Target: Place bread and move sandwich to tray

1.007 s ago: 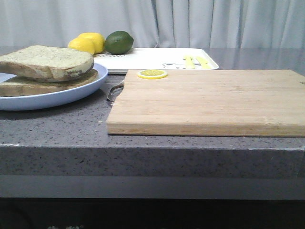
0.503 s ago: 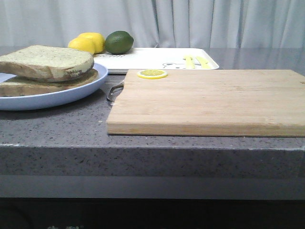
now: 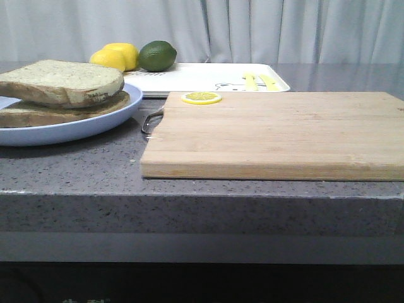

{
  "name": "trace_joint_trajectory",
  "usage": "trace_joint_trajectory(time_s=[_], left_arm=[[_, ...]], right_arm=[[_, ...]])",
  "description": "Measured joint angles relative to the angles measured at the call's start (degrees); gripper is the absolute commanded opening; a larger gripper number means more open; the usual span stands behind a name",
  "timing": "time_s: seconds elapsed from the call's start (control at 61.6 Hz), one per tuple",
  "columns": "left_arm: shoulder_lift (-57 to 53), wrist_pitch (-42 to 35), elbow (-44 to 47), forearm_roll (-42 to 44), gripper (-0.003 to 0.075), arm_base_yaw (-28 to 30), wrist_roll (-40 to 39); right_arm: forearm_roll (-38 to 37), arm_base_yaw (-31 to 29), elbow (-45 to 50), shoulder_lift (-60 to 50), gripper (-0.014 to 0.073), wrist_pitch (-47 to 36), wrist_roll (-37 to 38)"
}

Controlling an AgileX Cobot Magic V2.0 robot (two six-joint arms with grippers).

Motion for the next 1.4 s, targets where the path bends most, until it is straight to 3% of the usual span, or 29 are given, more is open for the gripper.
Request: trace_joint_trajectory(time_s=[0.162, 0.309, 1.137, 1.397], left_arm=[[6.01, 0.63, -2.49, -12.51, 0.047, 5.52, 7.0], [10.2, 0.76, -3.23, -17.57, 0.047, 6.81, 9.92], [21.41, -2.16, -3.32, -24.22, 0.0469, 6.81, 11.5], [23.51, -1.1, -3.36, -25.0, 0.0385, 6.81, 12.4]], right_arm=[[0.0, 0.0, 0.0, 0.0, 0.0444, 0.11, 0.0], [-0.1, 0.0, 0.0, 0.0, 0.0444, 0.11, 0.0], [-0.12, 0.0, 0.0, 0.0, 0.0444, 0.11, 0.0], [-0.12, 0.0, 0.0, 0.0, 0.0444, 0.11, 0.0]])
